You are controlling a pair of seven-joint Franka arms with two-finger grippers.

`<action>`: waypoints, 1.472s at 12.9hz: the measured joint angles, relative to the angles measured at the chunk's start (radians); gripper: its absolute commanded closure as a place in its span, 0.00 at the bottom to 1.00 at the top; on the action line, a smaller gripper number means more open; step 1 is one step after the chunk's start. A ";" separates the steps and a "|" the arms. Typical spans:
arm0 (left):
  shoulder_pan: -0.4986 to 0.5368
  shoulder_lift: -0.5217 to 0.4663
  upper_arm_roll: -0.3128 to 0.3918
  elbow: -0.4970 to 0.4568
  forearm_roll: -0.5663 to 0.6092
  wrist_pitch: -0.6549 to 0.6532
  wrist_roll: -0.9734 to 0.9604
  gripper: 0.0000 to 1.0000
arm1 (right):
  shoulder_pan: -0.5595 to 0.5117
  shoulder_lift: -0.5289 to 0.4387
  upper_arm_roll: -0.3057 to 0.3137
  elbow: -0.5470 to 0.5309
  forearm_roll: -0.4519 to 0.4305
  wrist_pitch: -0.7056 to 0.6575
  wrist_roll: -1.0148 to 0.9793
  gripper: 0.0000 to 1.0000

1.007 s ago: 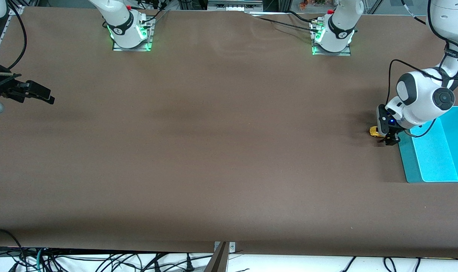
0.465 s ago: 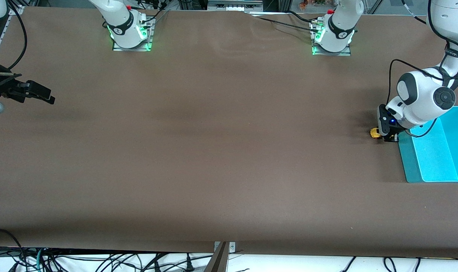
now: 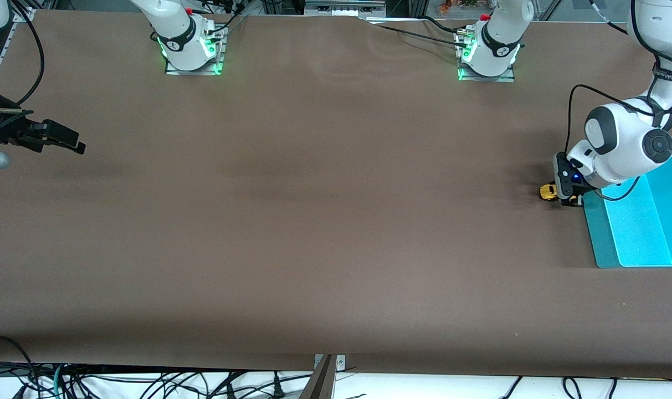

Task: Wind and store yellow beetle car
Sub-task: 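Lift the car with the left gripper and lower it into the bin, then open the left gripper to release the car inside the bin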

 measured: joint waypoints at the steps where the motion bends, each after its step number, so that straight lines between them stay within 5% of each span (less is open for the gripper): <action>1: -0.002 -0.019 -0.009 0.020 -0.010 -0.057 -0.001 0.76 | 0.000 0.001 0.000 0.000 0.001 0.000 0.000 0.00; 6: 0.010 -0.063 -0.010 0.226 -0.012 -0.339 0.018 0.75 | 0.000 0.001 0.000 0.000 0.001 -0.002 0.000 0.00; 10: 0.100 -0.040 -0.006 0.307 -0.012 -0.378 0.117 0.75 | 0.000 0.001 0.000 0.000 0.002 -0.002 0.000 0.00; 15: 0.249 0.109 -0.001 0.435 -0.012 -0.377 0.303 0.75 | -0.001 0.002 -0.001 -0.001 0.012 -0.003 0.000 0.00; 19: 0.274 0.257 -0.002 0.538 -0.012 -0.364 0.345 0.73 | -0.003 0.003 -0.003 -0.002 0.018 -0.005 0.000 0.00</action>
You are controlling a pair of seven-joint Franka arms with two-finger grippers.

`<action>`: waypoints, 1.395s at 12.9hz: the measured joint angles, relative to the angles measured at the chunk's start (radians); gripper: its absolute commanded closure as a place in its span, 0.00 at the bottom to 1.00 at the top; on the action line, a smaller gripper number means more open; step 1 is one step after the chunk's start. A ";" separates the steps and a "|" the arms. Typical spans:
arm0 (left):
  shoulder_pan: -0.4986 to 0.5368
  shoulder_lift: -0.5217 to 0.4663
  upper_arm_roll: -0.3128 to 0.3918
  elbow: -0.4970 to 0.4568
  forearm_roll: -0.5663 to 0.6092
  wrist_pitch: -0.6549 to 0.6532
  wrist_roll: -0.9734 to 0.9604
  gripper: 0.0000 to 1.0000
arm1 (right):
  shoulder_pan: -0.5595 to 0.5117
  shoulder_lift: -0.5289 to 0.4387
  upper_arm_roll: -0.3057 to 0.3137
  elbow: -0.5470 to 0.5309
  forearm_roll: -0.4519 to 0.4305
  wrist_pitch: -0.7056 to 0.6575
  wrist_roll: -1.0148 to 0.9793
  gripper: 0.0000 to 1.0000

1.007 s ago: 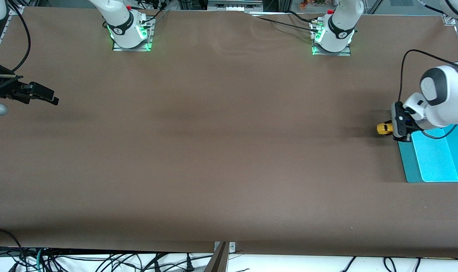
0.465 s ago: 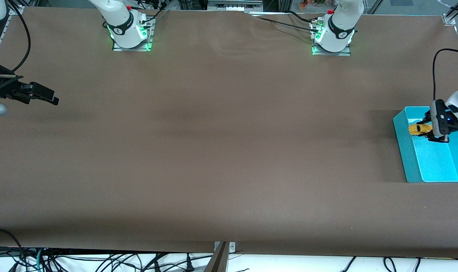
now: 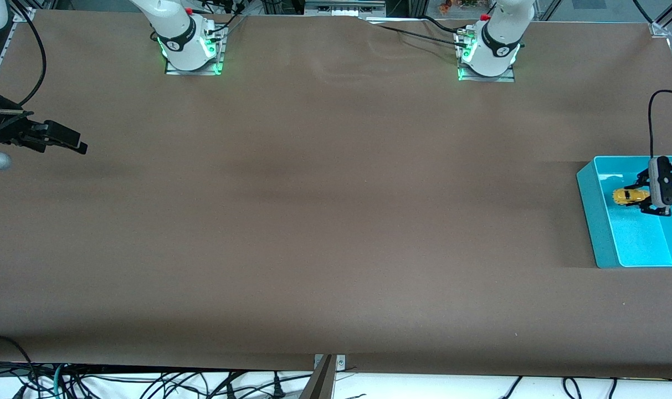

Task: Wind and store yellow beetle car
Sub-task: 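Open the left gripper to release the car inside the bin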

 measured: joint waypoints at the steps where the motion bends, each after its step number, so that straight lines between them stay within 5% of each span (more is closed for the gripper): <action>1: -0.001 0.027 -0.001 0.009 0.000 0.012 0.000 0.72 | -0.002 0.000 -0.001 0.000 0.005 0.000 0.000 0.00; 4: -0.001 0.078 -0.002 0.019 0.000 0.047 0.000 0.71 | -0.004 0.000 -0.003 0.000 0.010 0.000 0.000 0.00; 5: -0.001 0.084 -0.002 0.021 0.000 0.048 0.000 0.61 | -0.004 0.000 -0.003 0.000 0.011 0.000 0.000 0.00; 8: -0.001 0.084 -0.002 0.028 0.000 0.048 -0.001 0.00 | -0.004 0.000 -0.003 0.000 0.011 -0.001 0.000 0.00; 13: -0.018 0.000 -0.008 0.062 0.000 -0.092 -0.101 0.00 | -0.004 0.000 -0.003 0.000 0.012 -0.001 0.000 0.00; 18: -0.138 -0.209 -0.015 0.074 -0.004 -0.396 -0.486 0.00 | -0.005 0.001 -0.004 0.000 0.013 -0.001 0.000 0.00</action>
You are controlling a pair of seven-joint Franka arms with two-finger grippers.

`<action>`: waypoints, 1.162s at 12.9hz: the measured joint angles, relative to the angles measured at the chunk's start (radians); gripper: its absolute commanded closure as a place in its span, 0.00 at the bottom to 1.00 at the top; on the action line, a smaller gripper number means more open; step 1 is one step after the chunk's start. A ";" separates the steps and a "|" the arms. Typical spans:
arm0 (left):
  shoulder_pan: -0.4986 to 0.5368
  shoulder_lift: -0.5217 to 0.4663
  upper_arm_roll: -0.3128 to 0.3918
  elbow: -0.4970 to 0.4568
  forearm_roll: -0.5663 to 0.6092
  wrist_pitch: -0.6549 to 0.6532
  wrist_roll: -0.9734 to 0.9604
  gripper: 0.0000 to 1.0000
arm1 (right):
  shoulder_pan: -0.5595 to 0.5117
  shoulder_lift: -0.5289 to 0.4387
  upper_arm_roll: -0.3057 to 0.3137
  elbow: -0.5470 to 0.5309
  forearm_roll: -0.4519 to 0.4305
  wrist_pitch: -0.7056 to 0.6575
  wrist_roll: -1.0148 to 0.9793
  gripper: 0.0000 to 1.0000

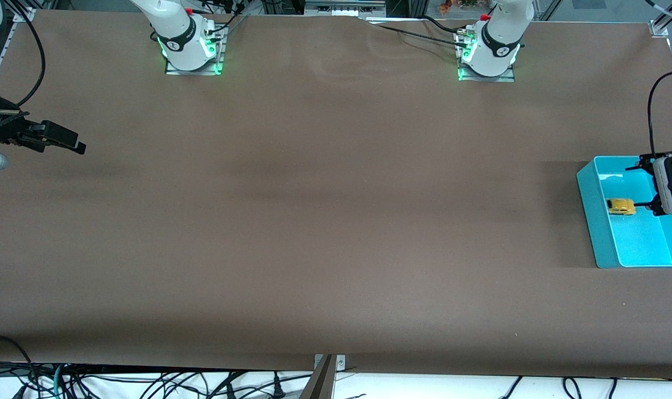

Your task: Wind and store yellow beetle car

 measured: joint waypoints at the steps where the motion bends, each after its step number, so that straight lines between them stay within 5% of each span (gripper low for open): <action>1: -0.036 -0.042 -0.002 0.004 -0.012 -0.053 -0.081 0.00 | 0.000 0.000 0.000 0.000 0.000 0.000 0.000 0.00; 8: -0.311 -0.196 -0.009 0.067 -0.061 -0.225 -0.729 0.00 | -0.001 0.000 -0.003 0.002 0.000 0.008 0.000 0.00; 15: -0.415 -0.299 -0.003 0.079 -0.062 -0.275 -1.487 0.00 | 0.001 -0.017 0.005 0.009 -0.086 -0.002 0.001 0.00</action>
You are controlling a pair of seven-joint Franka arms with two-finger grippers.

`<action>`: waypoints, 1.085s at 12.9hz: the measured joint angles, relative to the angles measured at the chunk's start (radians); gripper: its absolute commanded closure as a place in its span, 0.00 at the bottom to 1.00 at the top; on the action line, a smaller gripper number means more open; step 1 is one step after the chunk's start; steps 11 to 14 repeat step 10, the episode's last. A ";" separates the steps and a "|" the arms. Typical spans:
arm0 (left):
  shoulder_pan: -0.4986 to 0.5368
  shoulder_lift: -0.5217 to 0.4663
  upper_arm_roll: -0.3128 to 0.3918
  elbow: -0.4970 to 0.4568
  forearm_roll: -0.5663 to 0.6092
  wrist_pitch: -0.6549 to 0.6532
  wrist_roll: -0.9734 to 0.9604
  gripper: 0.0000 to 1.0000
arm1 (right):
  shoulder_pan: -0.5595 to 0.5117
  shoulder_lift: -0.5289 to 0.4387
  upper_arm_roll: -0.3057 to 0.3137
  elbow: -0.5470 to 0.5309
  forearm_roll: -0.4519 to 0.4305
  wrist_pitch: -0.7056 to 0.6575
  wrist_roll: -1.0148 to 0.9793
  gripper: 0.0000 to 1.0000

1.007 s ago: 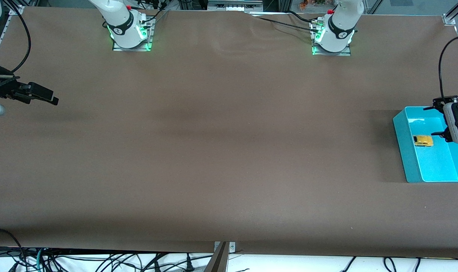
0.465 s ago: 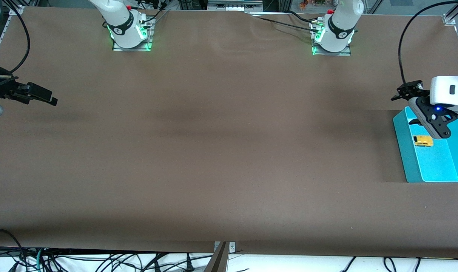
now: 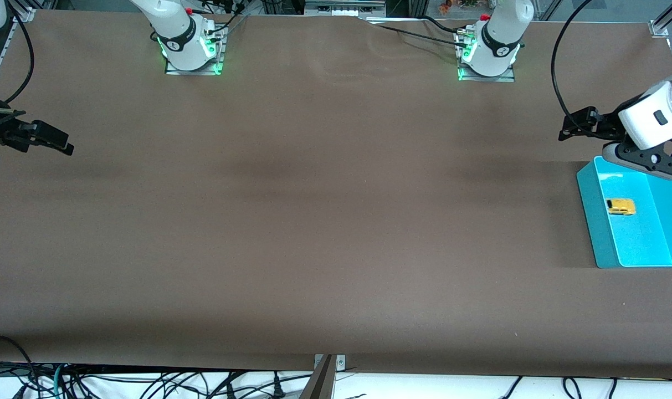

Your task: Wind and store yellow beetle car

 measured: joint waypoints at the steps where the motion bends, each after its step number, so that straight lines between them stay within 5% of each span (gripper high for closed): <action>1: -0.013 -0.004 0.001 0.002 0.005 0.000 -0.028 0.00 | 0.000 -0.011 0.000 0.001 0.000 -0.026 0.001 0.00; 14: -0.022 0.014 0.018 0.042 0.072 0.023 -0.163 0.00 | 0.000 -0.027 0.003 0.001 0.000 -0.004 0.005 0.00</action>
